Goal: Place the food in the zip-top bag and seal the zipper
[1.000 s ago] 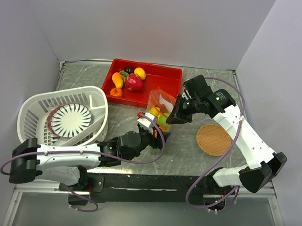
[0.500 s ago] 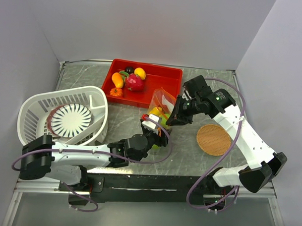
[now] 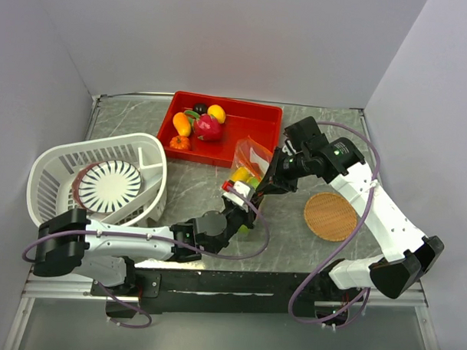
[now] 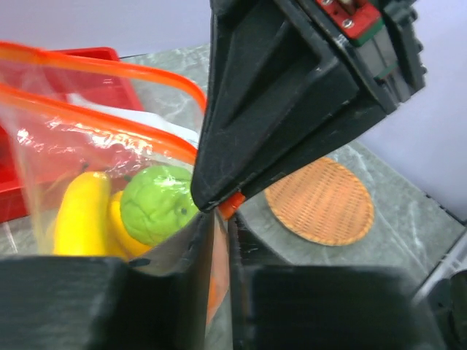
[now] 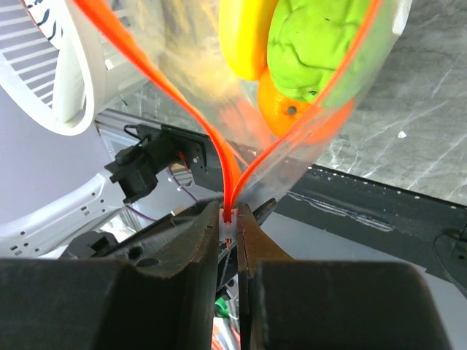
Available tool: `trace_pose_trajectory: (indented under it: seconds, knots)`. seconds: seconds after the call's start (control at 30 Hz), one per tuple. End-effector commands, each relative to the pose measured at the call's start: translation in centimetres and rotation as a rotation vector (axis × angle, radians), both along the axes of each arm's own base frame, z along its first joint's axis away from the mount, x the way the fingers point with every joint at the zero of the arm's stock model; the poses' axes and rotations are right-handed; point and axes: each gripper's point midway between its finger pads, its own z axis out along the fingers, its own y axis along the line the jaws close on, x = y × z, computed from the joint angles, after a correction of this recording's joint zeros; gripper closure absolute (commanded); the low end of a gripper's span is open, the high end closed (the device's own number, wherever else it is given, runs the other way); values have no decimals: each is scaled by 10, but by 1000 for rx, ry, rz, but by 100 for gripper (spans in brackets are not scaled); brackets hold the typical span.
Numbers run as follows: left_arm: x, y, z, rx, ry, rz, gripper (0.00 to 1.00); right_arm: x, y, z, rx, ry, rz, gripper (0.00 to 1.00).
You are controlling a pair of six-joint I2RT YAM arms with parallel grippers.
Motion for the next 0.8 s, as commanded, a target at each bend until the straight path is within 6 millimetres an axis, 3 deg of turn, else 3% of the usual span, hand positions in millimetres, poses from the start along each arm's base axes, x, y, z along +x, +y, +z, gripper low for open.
trace_pose_trajectory:
  seconds: [0.0,0.53,0.77]
  knots:
    - [-6,-4,25,-86,-50,-49,97,0,0,7,5,-19,-13,100]
    - [-45,-7,29,-108,-88,-267,99,20,-2,-9,-41,-46,-78,100]
    - [-57,-6,31,-115,-90,-334,99,34,-4,-7,-59,-88,-108,100]
